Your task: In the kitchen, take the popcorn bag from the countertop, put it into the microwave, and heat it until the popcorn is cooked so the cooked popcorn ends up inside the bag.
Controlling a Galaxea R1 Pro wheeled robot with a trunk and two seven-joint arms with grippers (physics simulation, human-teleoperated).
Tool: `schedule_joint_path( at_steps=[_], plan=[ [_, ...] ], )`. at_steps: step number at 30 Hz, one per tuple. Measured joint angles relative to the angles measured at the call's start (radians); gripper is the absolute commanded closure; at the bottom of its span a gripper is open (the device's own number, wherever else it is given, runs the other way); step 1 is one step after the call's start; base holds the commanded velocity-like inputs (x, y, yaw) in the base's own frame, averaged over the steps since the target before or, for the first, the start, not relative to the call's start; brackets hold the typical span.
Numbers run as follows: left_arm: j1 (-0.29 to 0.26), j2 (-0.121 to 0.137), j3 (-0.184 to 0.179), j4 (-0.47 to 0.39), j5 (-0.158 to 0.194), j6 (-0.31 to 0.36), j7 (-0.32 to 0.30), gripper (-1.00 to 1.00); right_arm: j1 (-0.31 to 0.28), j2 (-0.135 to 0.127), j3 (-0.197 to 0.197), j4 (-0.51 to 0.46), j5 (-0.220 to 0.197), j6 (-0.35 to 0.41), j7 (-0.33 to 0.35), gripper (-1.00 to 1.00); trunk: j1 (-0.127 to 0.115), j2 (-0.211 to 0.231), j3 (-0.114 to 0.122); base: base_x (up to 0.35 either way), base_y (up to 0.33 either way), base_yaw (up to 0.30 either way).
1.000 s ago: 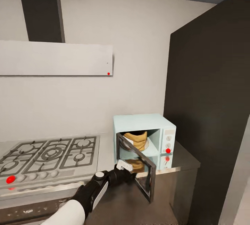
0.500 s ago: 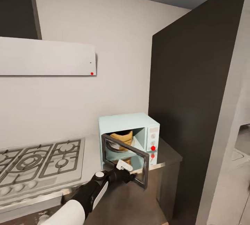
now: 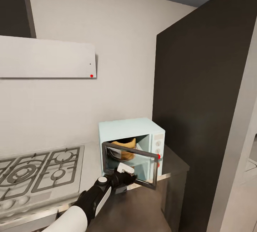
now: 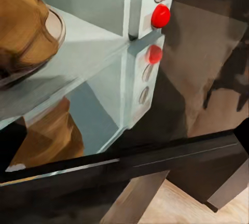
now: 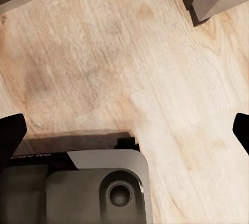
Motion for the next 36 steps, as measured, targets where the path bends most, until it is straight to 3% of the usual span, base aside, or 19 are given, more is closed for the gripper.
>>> schedule_joint_path(
  at_steps=[8,23,30,36],
  plan=[
    [0.0,0.0,0.0,-0.037,0.0,0.001,0.005,-1.0,0.0,0.005,0.0,0.0,0.0,0.0,0.0,-1.0,0.0,0.0,0.0,0.029,-0.019,0.0],
    [0.0,0.0,-0.001,-0.036,0.001,0.002,0.004,-1.0,0.0,0.009,0.0,0.0,0.0,0.0,0.0,-1.0,0.0,0.0,0.0,0.164,-0.21,0.0],
    [0.0,0.0,-0.001,-0.036,0.001,0.001,0.003,-1.0,0.0,0.009,0.0,0.0,0.0,0.0,0.0,-1.0,0.0,0.0,0.0,0.3,-0.099,0.0],
    [0.0,0.0,-0.001,-0.036,0.001,-0.001,0.004,-1.0,0.0,0.009,0.0,0.0,0.0,0.0,0.0,-1.0,0.0,0.0,0.0,0.028,-0.009,0.0]
  ],
)
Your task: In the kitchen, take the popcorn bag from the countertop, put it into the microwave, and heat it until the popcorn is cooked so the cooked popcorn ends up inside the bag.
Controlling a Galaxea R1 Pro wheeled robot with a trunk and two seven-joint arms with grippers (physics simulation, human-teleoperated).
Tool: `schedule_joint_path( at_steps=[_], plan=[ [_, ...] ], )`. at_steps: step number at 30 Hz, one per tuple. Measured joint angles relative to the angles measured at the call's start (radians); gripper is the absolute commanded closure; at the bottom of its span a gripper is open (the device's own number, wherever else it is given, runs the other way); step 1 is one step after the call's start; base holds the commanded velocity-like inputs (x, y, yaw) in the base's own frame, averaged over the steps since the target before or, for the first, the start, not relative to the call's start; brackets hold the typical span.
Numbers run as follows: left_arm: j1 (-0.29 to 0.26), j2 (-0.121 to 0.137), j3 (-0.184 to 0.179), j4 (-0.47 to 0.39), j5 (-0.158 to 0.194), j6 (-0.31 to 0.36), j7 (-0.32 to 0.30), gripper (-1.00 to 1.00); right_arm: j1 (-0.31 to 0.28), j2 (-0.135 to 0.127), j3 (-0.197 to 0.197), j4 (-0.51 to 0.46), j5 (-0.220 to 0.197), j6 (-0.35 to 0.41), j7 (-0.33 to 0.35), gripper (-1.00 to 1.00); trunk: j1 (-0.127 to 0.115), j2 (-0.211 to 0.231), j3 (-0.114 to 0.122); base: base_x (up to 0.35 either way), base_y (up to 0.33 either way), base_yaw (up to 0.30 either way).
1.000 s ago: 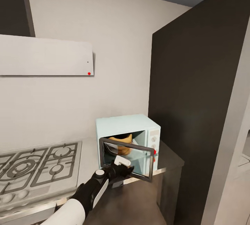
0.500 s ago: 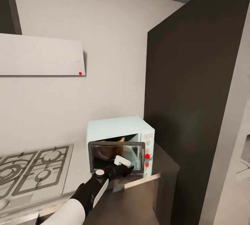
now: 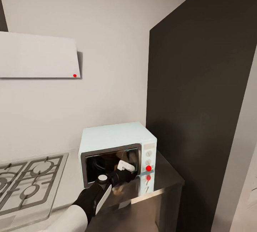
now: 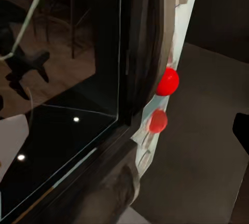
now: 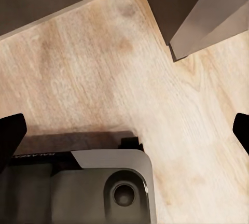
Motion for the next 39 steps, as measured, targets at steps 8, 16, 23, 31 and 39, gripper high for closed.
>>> schedule_joint_path(
  at_steps=[8,16,23,31,39],
  plan=[
    [0.0,0.0,-0.001,0.0,0.0,-0.015,0.0,-1.0,0.0,0.0,0.0,0.0,0.0,0.0,0.0,-1.0,0.0,0.0,0.0,0.041,0.0,0.0],
    [0.005,0.0,-0.006,-0.001,0.003,-0.021,-0.027,-1.0,0.0,0.0,0.0,0.0,0.0,0.0,0.0,-1.0,0.0,-0.001,0.0,0.069,0.0,0.0],
    [0.0,0.0,-0.002,0.0,0.001,-0.021,-0.002,-1.0,0.0,0.0,0.0,0.0,0.0,0.0,0.0,-1.0,0.0,0.0,0.0,-0.097,0.0,0.0],
    [0.0,0.0,-0.001,0.001,0.0,-0.021,0.0,-1.0,0.0,0.0,0.0,0.0,0.0,-0.003,0.0,-1.0,0.001,0.0,0.0,-0.332,0.0,0.0],
    [0.0,0.0,-0.001,0.001,0.0,-0.021,0.0,-1.0,0.0,0.0,0.001,0.0,0.002,-0.008,0.0,-1.0,0.001,0.0,0.0,-0.342,0.0,0.0]
  ],
)
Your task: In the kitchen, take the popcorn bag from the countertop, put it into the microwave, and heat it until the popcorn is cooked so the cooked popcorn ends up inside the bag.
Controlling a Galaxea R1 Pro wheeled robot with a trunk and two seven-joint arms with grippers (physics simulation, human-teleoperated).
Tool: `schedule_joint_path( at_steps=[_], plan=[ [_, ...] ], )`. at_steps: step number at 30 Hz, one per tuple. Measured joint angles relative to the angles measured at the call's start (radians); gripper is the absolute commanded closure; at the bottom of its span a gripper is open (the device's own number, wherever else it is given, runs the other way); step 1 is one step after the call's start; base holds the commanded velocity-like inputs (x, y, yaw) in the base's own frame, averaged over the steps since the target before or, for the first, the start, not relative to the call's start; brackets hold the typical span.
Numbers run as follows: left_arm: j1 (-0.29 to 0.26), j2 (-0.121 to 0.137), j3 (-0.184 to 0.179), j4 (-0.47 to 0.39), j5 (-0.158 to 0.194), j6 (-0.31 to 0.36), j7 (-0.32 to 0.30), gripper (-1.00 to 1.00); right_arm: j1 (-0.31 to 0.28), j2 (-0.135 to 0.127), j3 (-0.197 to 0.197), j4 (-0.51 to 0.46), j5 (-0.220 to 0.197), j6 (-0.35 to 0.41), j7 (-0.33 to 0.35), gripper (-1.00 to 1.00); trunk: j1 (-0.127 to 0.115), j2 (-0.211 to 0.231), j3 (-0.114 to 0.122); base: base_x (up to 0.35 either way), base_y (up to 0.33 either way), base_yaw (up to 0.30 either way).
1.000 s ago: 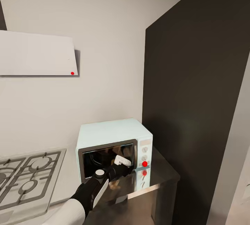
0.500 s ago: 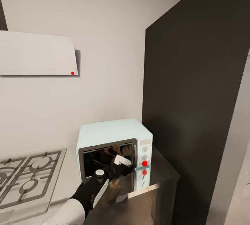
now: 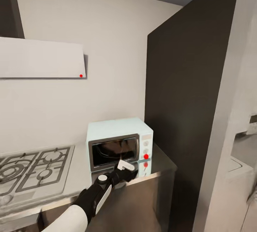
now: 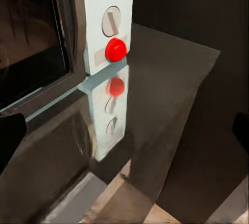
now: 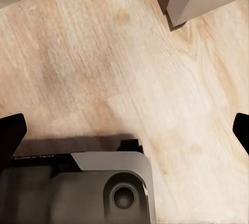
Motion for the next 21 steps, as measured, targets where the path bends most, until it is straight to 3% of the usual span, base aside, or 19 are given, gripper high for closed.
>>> schedule_joint_path(
  at_steps=[4,8,11,13,15,18,21],
  plan=[
    [0.0,0.0,0.0,0.007,0.0,0.0,0.0,-1.0,0.0,0.0,0.001,0.0,0.001,-0.001,0.0,-1.0,0.0,0.0,0.0,-0.342,0.0,0.0],
    [0.0,0.0,0.004,0.114,0.001,-0.002,0.0,-1.0,0.0,0.0,0.002,0.0,0.001,-0.001,0.0,-1.0,0.0,0.0,0.0,-0.326,0.0,0.0],
    [0.001,0.03,0.009,0.287,0.0,-0.032,-0.002,-1.0,0.0,0.0,0.002,0.0,0.001,-0.001,0.0,-1.0,0.0,0.0,0.0,-0.209,0.0,0.0],
    [0.001,0.037,0.014,0.435,0.001,-0.083,-0.003,-1.0,0.0,0.0,0.002,0.0,0.001,-0.001,0.0,-1.0,0.0,0.0,0.0,-0.147,0.0,0.0],
    [0.002,0.042,0.016,0.517,0.001,-0.146,-0.003,-1.0,0.0,0.0,0.002,0.0,0.001,-0.001,0.0,-1.0,0.0,0.0,0.0,-0.052,0.0,0.0],
    [0.073,0.106,0.015,0.553,0.0,-0.181,-0.001,-1.0,0.0,0.0,0.002,0.0,0.001,-0.001,0.0,-1.0,-0.001,0.0,0.0,-0.01,0.0,0.0],
    [0.194,0.172,0.015,0.557,0.001,-0.166,0.033,-1.0,0.0,0.0,0.003,0.0,0.001,-0.001,-0.001,-1.0,-0.001,0.0,0.0,-0.001,0.0,0.0]
  ],
)
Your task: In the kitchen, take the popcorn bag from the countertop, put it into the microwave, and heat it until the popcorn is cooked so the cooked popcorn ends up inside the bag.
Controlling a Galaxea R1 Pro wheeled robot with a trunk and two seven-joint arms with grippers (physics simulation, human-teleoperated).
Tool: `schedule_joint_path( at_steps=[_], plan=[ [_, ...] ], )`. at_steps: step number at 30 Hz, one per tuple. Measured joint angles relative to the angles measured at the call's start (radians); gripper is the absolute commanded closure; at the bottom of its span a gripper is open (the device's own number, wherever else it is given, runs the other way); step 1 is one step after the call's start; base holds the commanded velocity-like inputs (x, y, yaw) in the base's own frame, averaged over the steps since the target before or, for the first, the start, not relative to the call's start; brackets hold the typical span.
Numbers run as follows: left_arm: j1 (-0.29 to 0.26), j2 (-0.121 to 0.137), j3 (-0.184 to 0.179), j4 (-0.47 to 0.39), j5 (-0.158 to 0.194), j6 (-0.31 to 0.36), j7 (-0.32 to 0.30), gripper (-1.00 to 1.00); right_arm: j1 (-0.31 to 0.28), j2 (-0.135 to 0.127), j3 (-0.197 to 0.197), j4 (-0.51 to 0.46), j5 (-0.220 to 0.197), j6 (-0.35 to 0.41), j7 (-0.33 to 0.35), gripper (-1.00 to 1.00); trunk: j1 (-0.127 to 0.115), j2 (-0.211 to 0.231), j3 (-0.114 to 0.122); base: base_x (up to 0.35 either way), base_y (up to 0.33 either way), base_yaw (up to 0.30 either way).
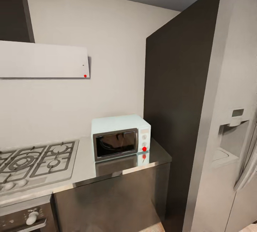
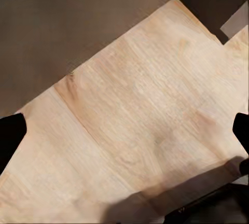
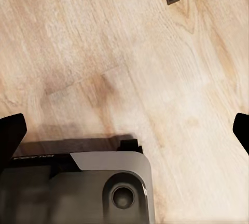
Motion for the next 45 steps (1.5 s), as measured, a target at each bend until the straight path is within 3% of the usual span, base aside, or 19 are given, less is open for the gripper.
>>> schedule_joint_path(
  at_steps=[2,3,6,7,9,11,12,14,20,45],
  plan=[
    [0.074,0.014,0.0,0.002,0.0,0.104,0.111,-1.0,0.0,0.0,0.001,0.0,0.0,0.001,-0.001,-1.0,0.0,0.0,0.0,0.0,0.0,0.002],
    [0.105,0.02,-0.001,0.003,0.0,0.189,0.158,-1.0,0.0,0.0,0.001,0.0,0.0,0.002,-0.002,-1.0,0.0,0.0,0.0,0.0,0.0,0.041],
    [0.178,0.043,0.006,0.004,0.008,0.371,0.206,-1.0,0.0,0.0,0.002,0.0,0.0,0.002,-0.005,-1.0,0.0,0.0,0.0,0.0,0.0,0.201],
    [0.196,0.047,0.016,0.004,0.03,0.388,0.211,-1.0,0.0,0.0,0.001,0.0,0.0,0.002,-0.005,-1.0,0.0,0.0,0.0,0.0,0.0,0.25],
    [0.223,0.061,0.033,0.004,0.13,0.4,0.215,-1.0,0.0,0.0,0.0,0.0,0.0,0.002,-0.005,-1.0,0.0,0.0,0.0,0.0,0.0,0.256],
    [0.24,0.069,0.037,0.004,0.205,0.403,0.215,-1.0,0.0,0.0,0.0,0.0,0.0,0.003,-0.005,-1.0,0.0,0.0,0.0,0.0,0.0,0.259],
    [0.247,0.072,0.038,0.004,0.235,0.403,0.215,-1.0,0.0,0.0,0.0,0.0,0.0,0.003,-0.005,-1.0,0.0,0.0,0.0,0.0,0.0,0.26],
    [0.252,0.072,0.039,0.003,0.257,0.4,0.215,-1.0,0.0,0.0,0.0,0.0,0.0,0.003,-0.004,-1.0,0.0,0.0,0.0,0.0,0.0,0.26],
    [0.253,0.057,0.04,0.001,0.264,0.398,0.216,-1.0,0.0,0.0,0.0,0.0,0.0,0.006,-0.003,-1.0,0.0,0.0,0.0,0.0,0.0,0.26],
    [0.254,0.06,0.04,0.0,0.264,0.39,0.214,-1.0,0.0,0.0,0.003,-0.001,0.0,0.009,-0.002,-1.0,0.0,0.0,-0.006,0.0,0.0,0.232]
  ],
)
